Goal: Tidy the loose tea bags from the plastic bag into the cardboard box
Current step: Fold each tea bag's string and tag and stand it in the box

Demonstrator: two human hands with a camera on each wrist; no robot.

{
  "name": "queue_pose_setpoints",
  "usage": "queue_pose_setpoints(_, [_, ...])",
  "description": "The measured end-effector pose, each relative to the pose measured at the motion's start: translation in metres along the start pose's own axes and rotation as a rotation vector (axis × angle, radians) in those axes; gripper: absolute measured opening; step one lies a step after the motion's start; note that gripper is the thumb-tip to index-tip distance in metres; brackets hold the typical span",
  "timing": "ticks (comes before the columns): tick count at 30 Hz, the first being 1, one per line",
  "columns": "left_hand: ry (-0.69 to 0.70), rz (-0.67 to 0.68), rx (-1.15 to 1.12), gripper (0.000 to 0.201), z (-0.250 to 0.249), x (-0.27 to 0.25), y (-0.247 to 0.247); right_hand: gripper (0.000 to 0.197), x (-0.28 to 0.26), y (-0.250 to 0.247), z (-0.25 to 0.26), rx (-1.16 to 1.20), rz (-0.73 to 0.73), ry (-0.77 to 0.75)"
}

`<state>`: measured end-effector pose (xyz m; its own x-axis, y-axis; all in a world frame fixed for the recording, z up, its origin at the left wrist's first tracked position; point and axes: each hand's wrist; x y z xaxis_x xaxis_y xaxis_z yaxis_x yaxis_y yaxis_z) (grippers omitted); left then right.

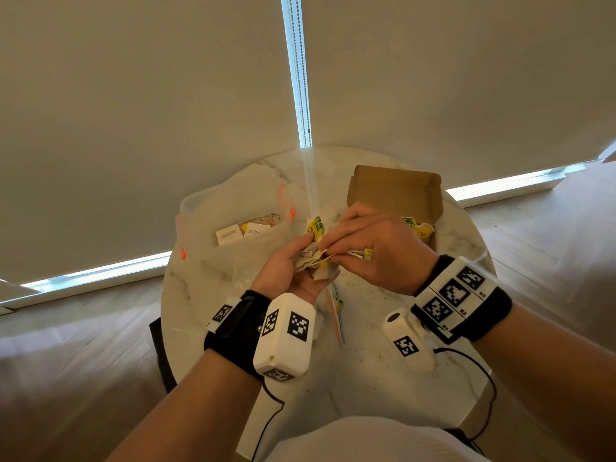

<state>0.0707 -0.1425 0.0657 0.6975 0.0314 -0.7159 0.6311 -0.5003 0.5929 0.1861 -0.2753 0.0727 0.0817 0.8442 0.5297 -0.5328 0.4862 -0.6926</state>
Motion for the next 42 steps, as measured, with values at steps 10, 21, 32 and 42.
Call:
queue_pose_setpoints(10, [0.130, -0.066, -0.141, 0.027, -0.003, 0.009, -0.007, 0.009, -0.003, -0.013, 0.008, 0.124, -0.093, 0.090])
queue_pose_setpoints(21, [0.614, -0.258, 0.636, 0.027, -0.005, 0.004, -0.017, 0.010, -0.008, -0.024, 0.000, 0.299, -0.013, 0.291])
queue_pose_setpoints(32, [0.563, 0.076, 1.069, 0.020, -0.016, -0.001, -0.020, 0.009, 0.002, -0.031, 0.005, 0.282, 0.095, 0.290])
queue_pose_setpoints(42, [0.639, 0.017, 1.009, 0.016, -0.018, -0.002, -0.022, 0.016, 0.005, -0.033, 0.007, 0.240, 0.080, 0.391])
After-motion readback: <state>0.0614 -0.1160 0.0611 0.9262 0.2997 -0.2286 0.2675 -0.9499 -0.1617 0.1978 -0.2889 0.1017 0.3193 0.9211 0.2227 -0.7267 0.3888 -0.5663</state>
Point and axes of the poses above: each hand's wrist, its own x-axis towards the middle knuckle, its own y-axis out of the palm, z = x × y, and after that the axes turned 12 degrees about -y, right-handed
